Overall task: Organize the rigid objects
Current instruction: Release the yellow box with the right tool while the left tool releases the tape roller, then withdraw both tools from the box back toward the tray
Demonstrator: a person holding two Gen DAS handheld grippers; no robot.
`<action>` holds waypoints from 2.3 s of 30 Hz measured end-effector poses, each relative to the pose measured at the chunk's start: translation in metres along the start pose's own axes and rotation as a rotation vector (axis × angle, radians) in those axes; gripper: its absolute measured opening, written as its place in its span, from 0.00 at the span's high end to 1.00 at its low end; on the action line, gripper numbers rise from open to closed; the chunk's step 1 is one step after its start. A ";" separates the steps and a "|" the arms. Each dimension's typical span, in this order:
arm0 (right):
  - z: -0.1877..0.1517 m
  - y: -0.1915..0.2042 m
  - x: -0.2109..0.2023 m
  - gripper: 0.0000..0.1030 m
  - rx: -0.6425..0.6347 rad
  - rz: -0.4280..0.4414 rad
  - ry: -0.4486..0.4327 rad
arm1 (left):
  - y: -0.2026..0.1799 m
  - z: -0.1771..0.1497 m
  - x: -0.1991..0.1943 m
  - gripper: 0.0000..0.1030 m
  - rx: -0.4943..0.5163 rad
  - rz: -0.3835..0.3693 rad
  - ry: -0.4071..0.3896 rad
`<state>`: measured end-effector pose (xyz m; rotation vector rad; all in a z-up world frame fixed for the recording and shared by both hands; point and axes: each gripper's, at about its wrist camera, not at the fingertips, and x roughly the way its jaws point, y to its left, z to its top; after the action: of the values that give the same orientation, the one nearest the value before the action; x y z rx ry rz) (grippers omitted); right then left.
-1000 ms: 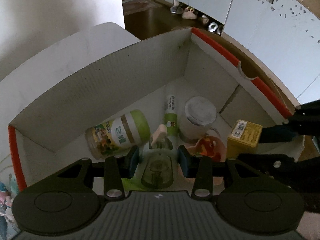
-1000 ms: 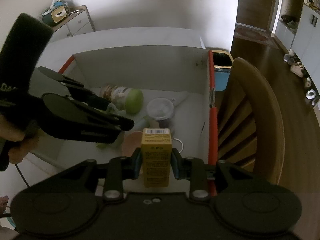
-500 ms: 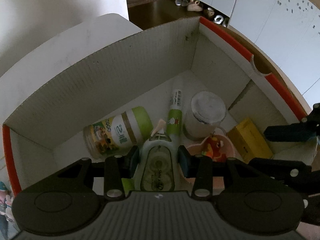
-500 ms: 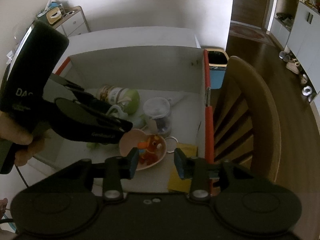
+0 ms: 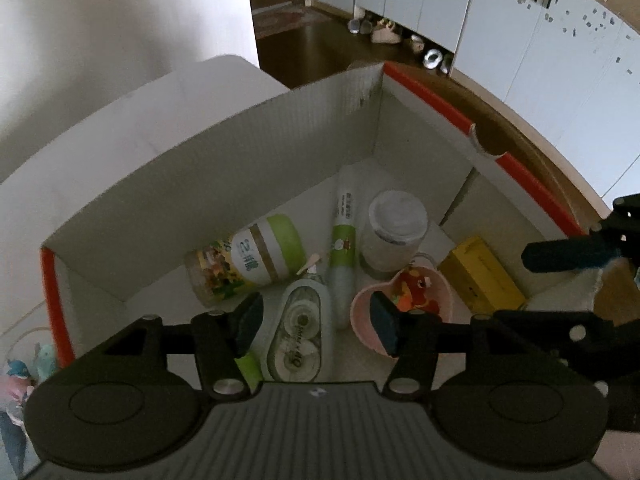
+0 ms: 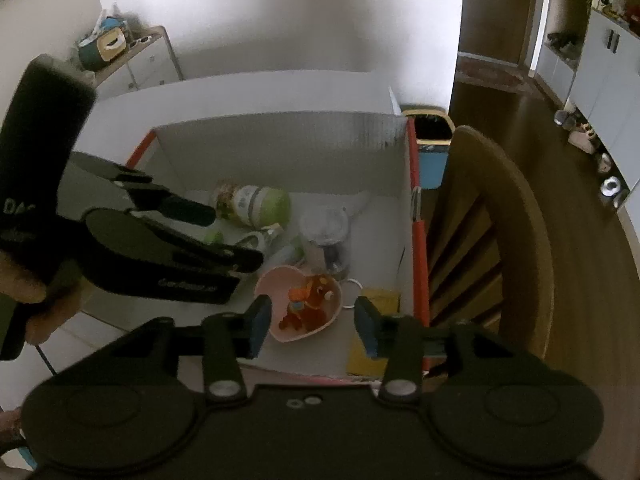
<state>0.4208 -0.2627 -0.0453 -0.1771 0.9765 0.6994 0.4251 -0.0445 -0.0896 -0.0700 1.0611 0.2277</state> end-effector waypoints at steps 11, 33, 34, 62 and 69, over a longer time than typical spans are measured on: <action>0.002 0.014 -0.029 0.38 0.024 0.026 -0.064 | 0.005 -0.011 -0.053 0.43 -0.017 -0.011 -0.105; 0.010 0.099 -0.057 0.10 0.056 0.036 -0.173 | 0.060 -0.060 -0.145 0.27 -0.081 -0.067 -0.275; 0.010 0.105 -0.056 0.08 0.057 0.036 -0.179 | 0.064 -0.062 -0.147 0.27 -0.085 -0.068 -0.276; 0.009 0.246 -0.004 0.01 0.080 0.092 -0.179 | 0.227 -0.139 -0.163 0.20 -0.149 0.001 -0.308; 0.010 0.272 0.019 0.01 0.072 0.101 -0.134 | 0.273 -0.150 -0.145 0.20 -0.191 0.046 -0.294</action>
<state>0.2667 -0.0399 -0.0099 -0.0170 0.8852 0.7574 0.1691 0.1742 -0.0222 -0.1785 0.7465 0.3689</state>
